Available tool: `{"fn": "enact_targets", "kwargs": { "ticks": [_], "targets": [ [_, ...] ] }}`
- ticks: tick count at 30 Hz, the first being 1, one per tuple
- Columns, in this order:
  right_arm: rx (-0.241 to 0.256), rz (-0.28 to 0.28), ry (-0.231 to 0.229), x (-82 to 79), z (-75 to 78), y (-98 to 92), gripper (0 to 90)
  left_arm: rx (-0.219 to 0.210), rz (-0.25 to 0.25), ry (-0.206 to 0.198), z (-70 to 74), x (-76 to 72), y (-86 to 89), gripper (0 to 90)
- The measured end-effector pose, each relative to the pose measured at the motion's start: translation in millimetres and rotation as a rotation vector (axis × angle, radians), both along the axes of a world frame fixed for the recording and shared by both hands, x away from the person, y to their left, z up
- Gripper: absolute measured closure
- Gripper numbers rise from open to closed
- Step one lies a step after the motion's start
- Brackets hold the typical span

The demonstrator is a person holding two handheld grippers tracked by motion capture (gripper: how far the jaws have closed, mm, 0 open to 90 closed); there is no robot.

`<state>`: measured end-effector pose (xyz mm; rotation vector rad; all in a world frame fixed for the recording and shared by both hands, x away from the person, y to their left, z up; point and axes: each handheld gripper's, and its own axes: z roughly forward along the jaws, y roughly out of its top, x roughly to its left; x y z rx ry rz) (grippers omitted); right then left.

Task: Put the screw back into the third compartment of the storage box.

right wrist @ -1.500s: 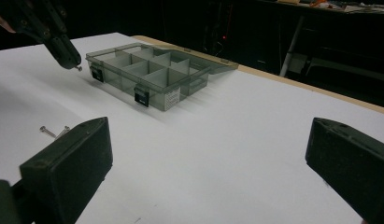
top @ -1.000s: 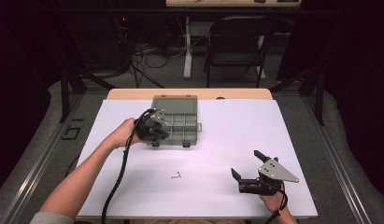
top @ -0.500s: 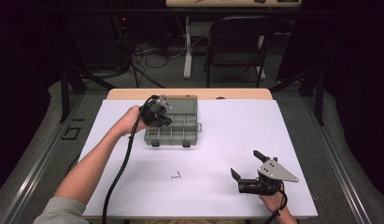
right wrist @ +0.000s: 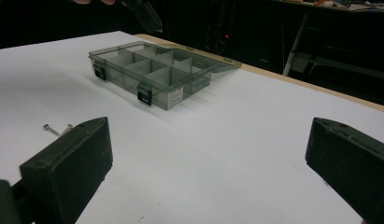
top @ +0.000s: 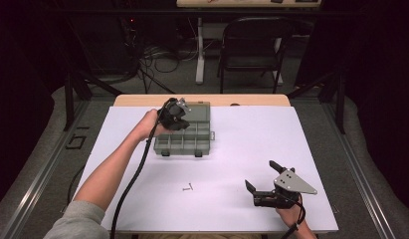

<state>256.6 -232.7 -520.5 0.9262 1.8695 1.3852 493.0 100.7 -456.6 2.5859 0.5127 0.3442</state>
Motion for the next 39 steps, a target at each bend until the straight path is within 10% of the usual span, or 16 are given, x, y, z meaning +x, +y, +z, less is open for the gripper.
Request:
{"fn": "enact_targets", "kwargs": {
  "ticks": [12, 23, 39],
  "targets": [
    [-0.004, 0.006, 0.004, 0.1, -0.4, 0.6, 0.1, -0.007, 0.077, 0.036, -26.3, 16.9, -4.4, 83.8],
    [-0.007, 0.005, 0.004, -0.4, -0.1, -0.1, 0.2, -0.034, 0.079, 0.082, -18.6, 11.8, -0.1, 21.9],
    [-0.003, 0.006, 0.006, -0.2, -0.3, 0.3, 0.2, -0.057, -0.026, 0.022, 9.0, -53.0, 18.2, 1.3]
  ]
}}
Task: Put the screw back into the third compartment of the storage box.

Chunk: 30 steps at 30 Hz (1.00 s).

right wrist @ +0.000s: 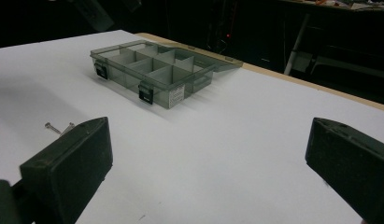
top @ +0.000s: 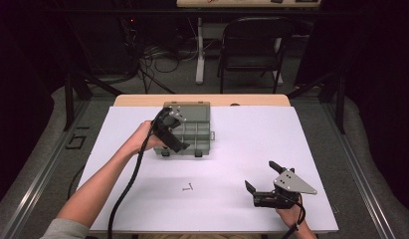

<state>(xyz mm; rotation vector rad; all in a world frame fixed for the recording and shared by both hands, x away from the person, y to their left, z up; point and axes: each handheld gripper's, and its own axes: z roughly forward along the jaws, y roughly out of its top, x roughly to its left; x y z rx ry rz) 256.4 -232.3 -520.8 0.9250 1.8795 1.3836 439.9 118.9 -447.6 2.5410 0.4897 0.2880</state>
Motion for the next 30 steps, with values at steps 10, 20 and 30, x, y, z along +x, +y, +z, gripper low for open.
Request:
{"fn": "enact_targets", "kwargs": {
  "ticks": [10, 20, 30],
  "targets": [
    [-0.001, 0.007, -0.001, 0.2, -0.2, 0.8, 0.2, -0.017, -0.049, -0.004, -10.5, -37.0, 12.4, 2.3],
    [-0.004, 0.006, -0.001, -1.4, -0.1, 0.3, 0.2, -0.017, -0.055, -0.003, -28.7, -61.3, 16.8, 0.3],
    [-0.006, 0.0, 0.003, -2.9, -0.4, -0.4, 0.1, -0.048, -0.061, -0.012, -41.5, -83.1, 17.8, 0.2]
  ]
}}
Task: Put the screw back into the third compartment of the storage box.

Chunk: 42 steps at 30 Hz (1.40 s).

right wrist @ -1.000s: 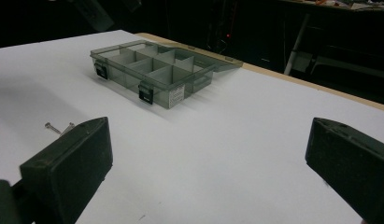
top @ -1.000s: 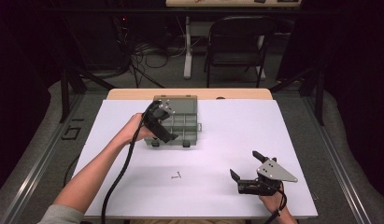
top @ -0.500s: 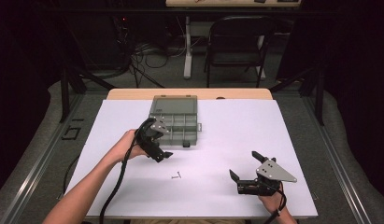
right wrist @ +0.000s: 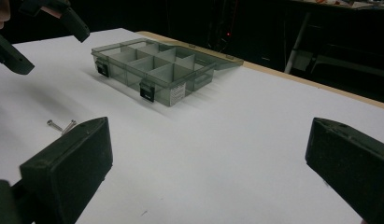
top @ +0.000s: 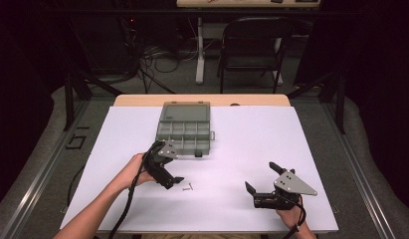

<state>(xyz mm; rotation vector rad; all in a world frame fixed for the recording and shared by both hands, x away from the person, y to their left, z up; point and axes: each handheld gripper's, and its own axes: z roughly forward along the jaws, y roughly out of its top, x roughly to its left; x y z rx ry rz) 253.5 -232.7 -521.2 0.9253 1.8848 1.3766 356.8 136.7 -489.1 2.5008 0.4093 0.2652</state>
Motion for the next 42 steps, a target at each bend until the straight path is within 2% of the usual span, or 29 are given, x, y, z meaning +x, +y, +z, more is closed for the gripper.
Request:
{"fn": "enact_targets", "kwargs": {
  "ticks": [4, 6, 13, 22, 27, 28, 31, 33, 34, 38, 42],
  "targets": [
    [0.003, 0.001, 0.0, -1.2, 0.2, -0.2, 0.1, -0.019, 0.01, -0.01, -3.4, -4.6, -0.1, 0.3],
    [0.004, 0.007, -0.003, -0.8, 0.2, -0.3, 0.1, -0.046, 0.018, -0.005, -7.0, -6.8, 0.5, 0.3],
    [0.003, 0.0, 0.0, -2.3, 0.1, -0.9, 0.2, -0.062, 0.027, 0.024, -16.8, -9.4, 1.6, 0.0],
    [-0.008, 0.006, 0.004, -1.4, 0.1, 0.7, 0.1, -0.007, -0.022, 0.048, -25.8, -12.5, -7.7, 2.8],
    [-0.001, 0.005, 0.002, -1.1, 0.2, 0.1, 0.2, 0.003, -0.036, 0.062, -30.5, -14.2, -12.0, 15.7],
    [0.0, 0.004, 0.004, -1.1, 0.1, 0.2, 0.1, 0.02, -0.038, 0.065, -32.9, -14.9, -14.3, 18.1],
    [-0.004, 0.009, 0.004, -0.8, -0.1, 0.4, 0.1, 0.03, -0.054, 0.085, -36.6, -15.1, -16.8, 35.9],
    [-0.006, 0.011, 0.004, -1.0, 0.0, 0.4, 0.2, 0.037, -0.062, 0.089, -37.7, -15.2, -17.4, 43.5],
    [-0.005, 0.014, 0.001, -1.2, 0.1, 0.6, 0.1, 0.051, -0.081, 0.1, -40.8, -16.6, -19.3, 47.5],
    [-0.011, 0.017, 0.006, -0.7, 0.0, 1.1, 0.2, 0.061, -0.105, 0.12, -44.6, -17.2, -21.6, 60.4],
    [-0.013, 0.018, 0.004, 0.0, -0.4, 2.1, 0.2, 0.079, -0.107, 0.128, -46.9, -17.0, -22.5, 70.4]
  ]
}}
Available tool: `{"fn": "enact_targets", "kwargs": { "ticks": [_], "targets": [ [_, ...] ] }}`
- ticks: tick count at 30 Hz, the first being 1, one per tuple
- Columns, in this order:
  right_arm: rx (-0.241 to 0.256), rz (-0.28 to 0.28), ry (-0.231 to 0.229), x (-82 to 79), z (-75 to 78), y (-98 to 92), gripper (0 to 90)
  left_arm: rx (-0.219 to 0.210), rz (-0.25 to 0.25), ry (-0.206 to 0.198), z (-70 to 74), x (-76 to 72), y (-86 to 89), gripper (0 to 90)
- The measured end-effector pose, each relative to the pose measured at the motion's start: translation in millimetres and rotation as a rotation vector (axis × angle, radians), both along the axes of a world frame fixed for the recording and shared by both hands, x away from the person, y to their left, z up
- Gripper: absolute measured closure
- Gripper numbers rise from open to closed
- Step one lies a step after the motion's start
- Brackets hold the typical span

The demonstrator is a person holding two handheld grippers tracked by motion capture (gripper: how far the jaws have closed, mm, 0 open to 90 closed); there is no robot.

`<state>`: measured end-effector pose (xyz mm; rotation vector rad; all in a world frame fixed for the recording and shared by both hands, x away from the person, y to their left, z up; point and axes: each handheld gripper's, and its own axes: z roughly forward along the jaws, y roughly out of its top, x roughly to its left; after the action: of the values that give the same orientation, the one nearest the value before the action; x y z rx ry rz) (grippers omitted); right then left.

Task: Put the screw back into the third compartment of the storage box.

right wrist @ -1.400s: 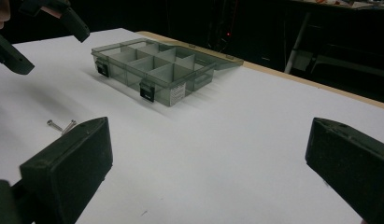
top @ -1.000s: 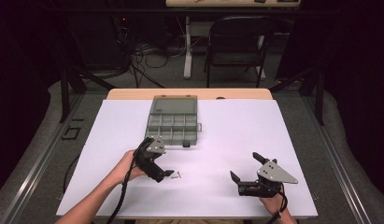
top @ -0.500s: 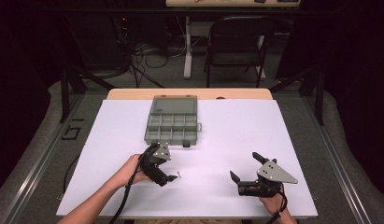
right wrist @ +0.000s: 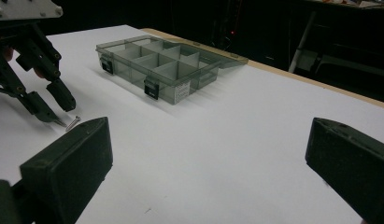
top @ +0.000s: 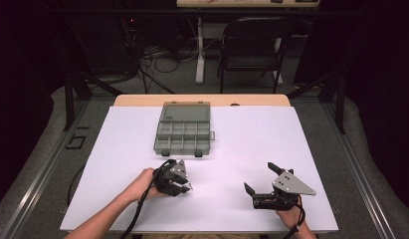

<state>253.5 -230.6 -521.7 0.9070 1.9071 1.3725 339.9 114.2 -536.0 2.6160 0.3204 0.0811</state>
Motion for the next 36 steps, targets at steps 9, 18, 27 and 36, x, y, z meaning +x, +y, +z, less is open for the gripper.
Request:
{"fn": "enact_targets", "kwargs": {
  "ticks": [9, 18, 27, 36],
  "targets": [
    [-0.004, 0.003, 0.006, 2.0, -0.6, 1.1, 0.2, 0.02, -0.023, -0.003, -2.3, -2.5, -3.5, 87.0],
    [-0.008, 0.003, -0.001, 1.8, -0.3, 0.8, 0.2, 0.008, -0.017, -0.009, 6.0, 0.2, -1.1, 87.6],
    [-0.009, 0.004, 0.004, 0.8, -0.5, 0.7, 0.2, 0.003, 0.015, -0.049, 24.7, 8.7, 6.7, 87.6],
    [-0.009, 0.001, 0.002, 1.1, -0.5, 0.5, 0.2, -0.003, 0.029, -0.064, 40.3, 20.6, 7.8, 87.6]
  ]
}}
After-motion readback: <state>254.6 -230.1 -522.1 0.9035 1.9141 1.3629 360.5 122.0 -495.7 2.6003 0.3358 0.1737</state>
